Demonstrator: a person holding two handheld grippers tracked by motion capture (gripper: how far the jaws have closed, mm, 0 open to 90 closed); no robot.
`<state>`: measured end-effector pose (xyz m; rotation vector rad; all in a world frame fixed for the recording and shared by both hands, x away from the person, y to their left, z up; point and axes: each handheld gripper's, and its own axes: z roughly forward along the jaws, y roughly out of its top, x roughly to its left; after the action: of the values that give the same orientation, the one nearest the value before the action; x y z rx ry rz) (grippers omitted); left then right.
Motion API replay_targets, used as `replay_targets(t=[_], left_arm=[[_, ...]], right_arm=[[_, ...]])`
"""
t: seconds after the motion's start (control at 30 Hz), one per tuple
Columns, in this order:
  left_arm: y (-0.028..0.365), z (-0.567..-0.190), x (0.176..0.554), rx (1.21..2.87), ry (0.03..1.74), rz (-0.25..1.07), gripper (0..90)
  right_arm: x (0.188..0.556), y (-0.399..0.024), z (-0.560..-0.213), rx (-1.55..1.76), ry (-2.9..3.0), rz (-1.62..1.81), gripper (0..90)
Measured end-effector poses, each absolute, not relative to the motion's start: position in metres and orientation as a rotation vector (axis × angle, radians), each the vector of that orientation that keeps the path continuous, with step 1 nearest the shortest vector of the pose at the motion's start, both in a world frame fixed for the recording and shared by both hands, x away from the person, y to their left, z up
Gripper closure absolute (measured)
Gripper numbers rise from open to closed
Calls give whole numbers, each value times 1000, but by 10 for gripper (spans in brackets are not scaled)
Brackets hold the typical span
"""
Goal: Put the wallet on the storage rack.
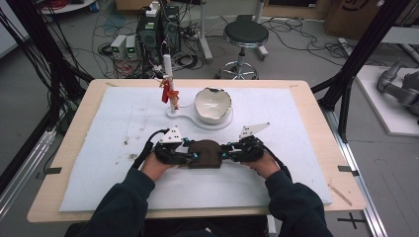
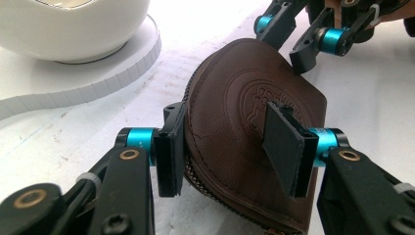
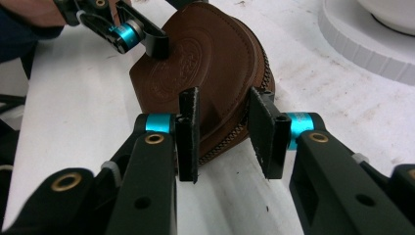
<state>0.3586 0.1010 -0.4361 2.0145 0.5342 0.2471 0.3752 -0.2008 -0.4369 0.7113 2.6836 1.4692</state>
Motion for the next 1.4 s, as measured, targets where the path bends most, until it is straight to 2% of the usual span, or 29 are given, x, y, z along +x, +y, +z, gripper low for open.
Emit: replay_targets(t=[0.1, 0.17, 0.27, 0.33, 0.37, 0.43, 0.47, 0.53, 0.57, 0.67, 0.73, 0.8, 0.9, 1.03, 1.13, 1.33, 1.4], left_arm=[[103, -437, 361, 2004, 583, 216, 451], [107, -439, 366, 1980, 643, 134, 371], [112, -441, 371, 1951, 696, 38, 355], [113, -442, 372, 1935, 691, -12, 372], [114, -442, 371, 1939, 668, -11, 458], [114, -440, 370, 1943, 639, 7, 479], [115, -439, 370, 1936, 633, 10, 504], [115, -438, 369, 1921, 584, 4, 550], [114, -437, 367, 1923, 557, 25, 558], [113, -436, 366, 1920, 505, 47, 574], [113, -436, 365, 1916, 489, 58, 578], [112, -436, 365, 1919, 492, 64, 577], [112, -437, 366, 1922, 508, 63, 570], [112, -435, 366, 1915, 528, 98, 517], [120, -431, 367, 1899, 594, 153, 458], [153, -422, 373, 1787, 748, 249, 361], [163, -419, 374, 1753, 801, 277, 261]], right_arm=[[373, -201, -435, 678, 2676, 1447, 712], [371, -201, -434, 648, 2672, 1437, 732], [368, -200, -431, 585, 2651, 1411, 735], [368, -201, -431, 571, 2647, 1411, 740], [367, -201, -430, 572, 2647, 1412, 740], [366, -202, -430, 569, 2661, 1421, 734], [367, -202, -430, 587, 2668, 1428, 699], [369, -200, -432, 649, 2661, 1458, 474], [371, -199, -434, 679, 2650, 1459, 418], [376, -199, -438, 721, 2654, 1518, 339], [381, -199, -442, 780, 2681, 1574, 321], [384, -199, -445, 795, 2702, 1622, 358], [387, -198, -447, 763, 2743, 1694, 525], [389, -201, -445, 792, 2770, 1743, 625], [388, -208, -436, 780, 2710, 1759, 666], [385, -219, -422, 781, 2608, 1758, 671], [382, -221, -417, 782, 2574, 1735, 671]])
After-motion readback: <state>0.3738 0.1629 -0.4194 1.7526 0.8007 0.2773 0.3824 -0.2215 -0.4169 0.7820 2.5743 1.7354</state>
